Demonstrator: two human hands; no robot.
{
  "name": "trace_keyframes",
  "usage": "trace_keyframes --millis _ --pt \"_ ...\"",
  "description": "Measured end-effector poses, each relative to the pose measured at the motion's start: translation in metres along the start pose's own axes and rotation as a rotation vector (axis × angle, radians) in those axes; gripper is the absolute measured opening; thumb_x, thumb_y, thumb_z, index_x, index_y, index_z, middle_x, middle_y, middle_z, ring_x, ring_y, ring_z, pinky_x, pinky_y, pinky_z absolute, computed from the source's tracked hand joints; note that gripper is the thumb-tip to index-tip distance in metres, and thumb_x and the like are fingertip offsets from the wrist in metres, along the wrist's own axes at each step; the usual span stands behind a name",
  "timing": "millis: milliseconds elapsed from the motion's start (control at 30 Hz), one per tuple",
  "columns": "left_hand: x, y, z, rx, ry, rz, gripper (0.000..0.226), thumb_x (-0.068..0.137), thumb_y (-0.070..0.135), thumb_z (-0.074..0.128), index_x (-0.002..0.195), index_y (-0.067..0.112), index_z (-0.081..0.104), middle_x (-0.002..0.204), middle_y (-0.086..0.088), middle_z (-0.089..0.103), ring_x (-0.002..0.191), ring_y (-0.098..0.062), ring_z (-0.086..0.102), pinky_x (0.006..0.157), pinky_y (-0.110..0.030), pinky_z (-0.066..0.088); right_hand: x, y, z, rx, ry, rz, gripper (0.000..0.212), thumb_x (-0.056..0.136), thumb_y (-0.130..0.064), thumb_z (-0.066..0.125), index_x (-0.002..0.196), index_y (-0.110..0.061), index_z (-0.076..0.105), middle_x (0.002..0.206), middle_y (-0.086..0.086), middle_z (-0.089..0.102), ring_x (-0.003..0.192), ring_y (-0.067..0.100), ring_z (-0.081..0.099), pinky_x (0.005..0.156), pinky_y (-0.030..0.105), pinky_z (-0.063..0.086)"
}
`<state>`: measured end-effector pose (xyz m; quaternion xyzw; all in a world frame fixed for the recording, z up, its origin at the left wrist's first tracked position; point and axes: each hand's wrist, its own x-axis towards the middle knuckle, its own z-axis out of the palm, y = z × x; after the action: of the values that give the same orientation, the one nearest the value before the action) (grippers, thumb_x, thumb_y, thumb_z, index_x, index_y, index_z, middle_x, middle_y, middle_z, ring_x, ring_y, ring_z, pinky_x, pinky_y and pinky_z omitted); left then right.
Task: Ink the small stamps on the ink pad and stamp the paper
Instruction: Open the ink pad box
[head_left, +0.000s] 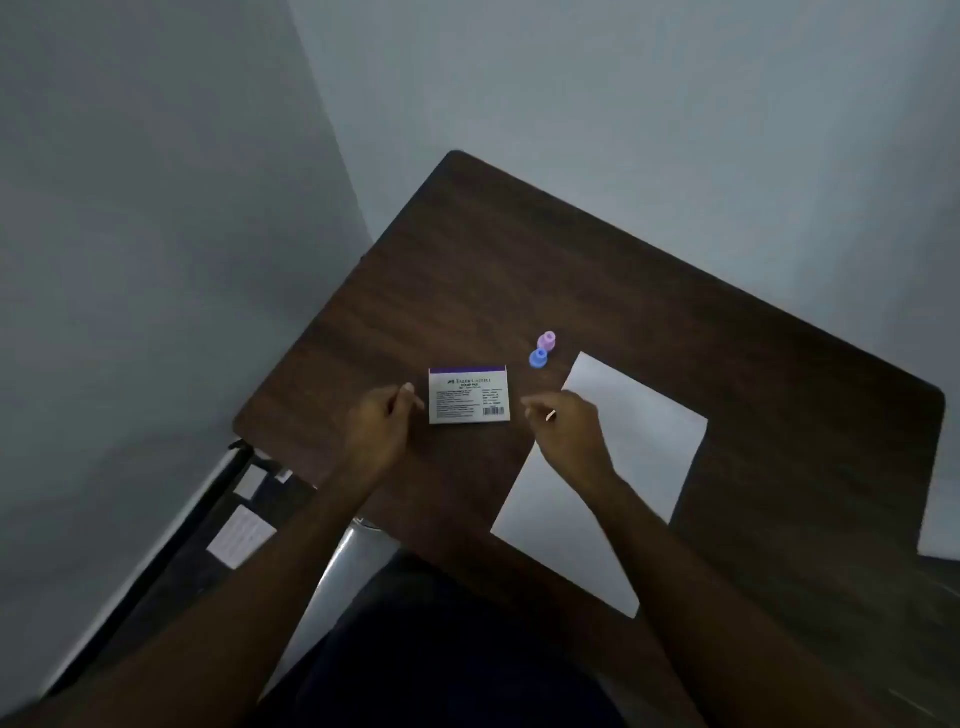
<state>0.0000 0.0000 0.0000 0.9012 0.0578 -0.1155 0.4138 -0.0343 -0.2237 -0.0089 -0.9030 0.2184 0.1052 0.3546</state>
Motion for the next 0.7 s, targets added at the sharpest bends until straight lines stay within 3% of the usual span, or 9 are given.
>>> trace_keyframes --millis 167,233,300,400,467,600,700 --pt "0.006 -0.016 0.018 -0.141 -0.088 -0.079 0.028 0.099 0.023 0.045 0.114 0.009 0.065 0.114 -0.004 0.064 0.102 -0.014 0.060 0.095 -0.037 0.049 0.003 -0.010 0.025 0.048 -0.122 0.065 0.021 0.086 -0.022 0.064 0.105 -0.014 0.066 0.107 0.005 0.070 0.079 0.009 0.059 0.064 0.010 0.041" --pt "0.011 -0.022 0.023 -0.126 -0.119 -0.126 0.032 0.098 0.018 0.049 0.126 0.006 0.058 0.126 -0.010 0.059 0.113 -0.019 0.056 0.100 -0.033 0.044 0.006 -0.014 0.031 0.085 -0.121 0.083 0.023 0.086 -0.019 0.062 0.108 -0.013 0.064 0.108 0.005 0.069 0.085 0.012 0.060 0.061 0.010 0.039" --pt "0.015 -0.028 0.026 -0.123 -0.145 -0.162 0.036 0.097 0.017 0.049 0.132 0.008 0.054 0.130 -0.011 0.056 0.116 -0.019 0.054 0.099 -0.029 0.043 0.008 -0.015 0.035 0.096 -0.105 0.098 0.017 0.086 -0.017 0.061 0.103 -0.012 0.064 0.104 0.007 0.069 0.085 0.011 0.061 0.064 0.014 0.041" --pt "0.013 -0.032 0.028 -0.084 -0.210 -0.154 0.040 0.096 0.017 0.049 0.136 0.015 0.048 0.123 -0.005 0.054 0.107 -0.013 0.055 0.094 -0.029 0.047 0.011 -0.013 0.041 0.104 -0.095 0.096 0.013 0.087 -0.013 0.059 0.097 -0.012 0.067 0.100 0.007 0.070 0.068 -0.001 0.053 0.059 0.009 0.037" --pt "0.010 -0.032 0.029 -0.087 -0.194 -0.138 0.041 0.094 0.013 0.050 0.136 0.014 0.048 0.118 -0.003 0.053 0.105 -0.012 0.054 0.094 -0.029 0.047 0.011 -0.011 0.042 0.129 -0.097 0.120 0.015 0.088 -0.014 0.059 0.100 -0.012 0.067 0.104 0.007 0.070 0.074 0.001 0.055 0.065 0.012 0.042" --pt "0.007 -0.031 0.031 -0.019 -0.214 -0.061 0.044 0.093 0.009 0.051 0.137 0.014 0.047 0.118 -0.004 0.052 0.102 -0.007 0.048 0.090 -0.019 0.041 0.010 -0.011 0.042 0.157 -0.100 0.159 0.021 0.087 -0.012 0.060 0.106 -0.010 0.066 0.112 0.010 0.068 0.098 0.020 0.061 0.086 0.033 0.053" --pt "0.005 -0.029 0.032 -0.021 -0.244 -0.046 0.048 0.091 0.009 0.054 0.138 0.018 0.046 0.122 -0.003 0.051 0.103 -0.005 0.047 0.090 -0.017 0.039 0.010 -0.012 0.043 0.183 -0.092 0.170 0.021 0.085 -0.009 0.060 0.106 -0.010 0.066 0.112 0.010 0.068 0.098 0.020 0.062 0.085 0.032 0.053"
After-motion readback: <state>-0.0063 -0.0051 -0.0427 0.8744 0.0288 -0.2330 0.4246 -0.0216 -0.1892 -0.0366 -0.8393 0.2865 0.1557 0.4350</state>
